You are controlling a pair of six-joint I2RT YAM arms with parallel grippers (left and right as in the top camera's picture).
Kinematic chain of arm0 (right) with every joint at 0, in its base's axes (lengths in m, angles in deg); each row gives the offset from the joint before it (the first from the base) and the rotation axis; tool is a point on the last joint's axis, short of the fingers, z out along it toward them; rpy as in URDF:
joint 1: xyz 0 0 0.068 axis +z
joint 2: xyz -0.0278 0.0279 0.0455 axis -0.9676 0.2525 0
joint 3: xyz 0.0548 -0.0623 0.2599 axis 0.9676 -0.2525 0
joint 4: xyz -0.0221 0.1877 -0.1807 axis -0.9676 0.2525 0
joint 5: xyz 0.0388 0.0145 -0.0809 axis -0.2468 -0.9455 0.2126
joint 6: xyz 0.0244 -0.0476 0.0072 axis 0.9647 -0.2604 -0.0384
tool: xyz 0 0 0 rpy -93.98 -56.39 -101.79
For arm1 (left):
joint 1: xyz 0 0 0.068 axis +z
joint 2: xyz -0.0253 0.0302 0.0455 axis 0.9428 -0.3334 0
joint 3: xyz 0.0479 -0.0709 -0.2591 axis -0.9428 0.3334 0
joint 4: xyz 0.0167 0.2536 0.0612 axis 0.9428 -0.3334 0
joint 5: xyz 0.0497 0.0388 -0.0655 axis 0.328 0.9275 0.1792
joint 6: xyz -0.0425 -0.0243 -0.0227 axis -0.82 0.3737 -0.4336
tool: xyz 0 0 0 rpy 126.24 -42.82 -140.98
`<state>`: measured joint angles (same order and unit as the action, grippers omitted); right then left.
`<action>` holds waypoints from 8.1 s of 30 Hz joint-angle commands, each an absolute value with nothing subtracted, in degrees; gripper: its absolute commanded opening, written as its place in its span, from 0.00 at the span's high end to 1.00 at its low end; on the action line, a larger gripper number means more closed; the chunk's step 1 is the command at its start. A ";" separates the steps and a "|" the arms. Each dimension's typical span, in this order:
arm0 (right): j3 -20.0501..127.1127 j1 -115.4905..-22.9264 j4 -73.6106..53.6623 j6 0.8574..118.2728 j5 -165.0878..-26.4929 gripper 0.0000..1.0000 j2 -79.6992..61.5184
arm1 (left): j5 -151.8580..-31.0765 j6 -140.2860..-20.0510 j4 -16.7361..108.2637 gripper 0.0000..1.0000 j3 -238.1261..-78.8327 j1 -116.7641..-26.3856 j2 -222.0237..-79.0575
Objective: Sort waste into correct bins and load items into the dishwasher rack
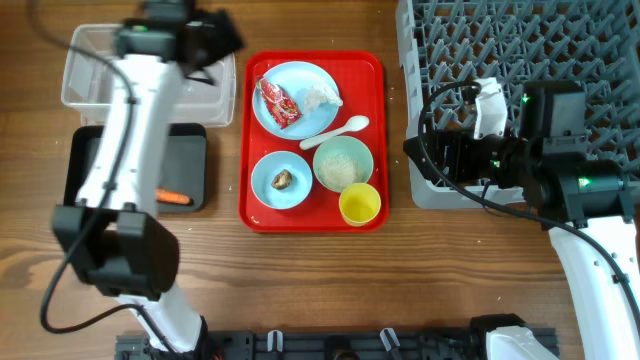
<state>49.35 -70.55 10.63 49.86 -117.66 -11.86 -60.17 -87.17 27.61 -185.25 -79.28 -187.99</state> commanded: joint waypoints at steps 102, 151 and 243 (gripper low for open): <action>49.28 -70.51 10.32 50.23 -117.18 0.00 -10.78 | -62.27 -98.21 52.16 0.39 -169.89 -89.53 -205.22; 49.30 -70.51 12.61 50.76 -117.81 0.00 -10.78 | -56.69 -83.15 18.83 0.42 -199.94 -89.27 -223.07; 49.30 -70.51 13.53 50.14 -114.71 0.00 -10.78 | -68.30 -77.58 11.55 0.12 -164.97 -94.10 -190.94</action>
<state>49.35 -70.55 13.62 50.32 -115.69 -11.07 -69.28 -75.92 7.42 -170.04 -93.18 -191.29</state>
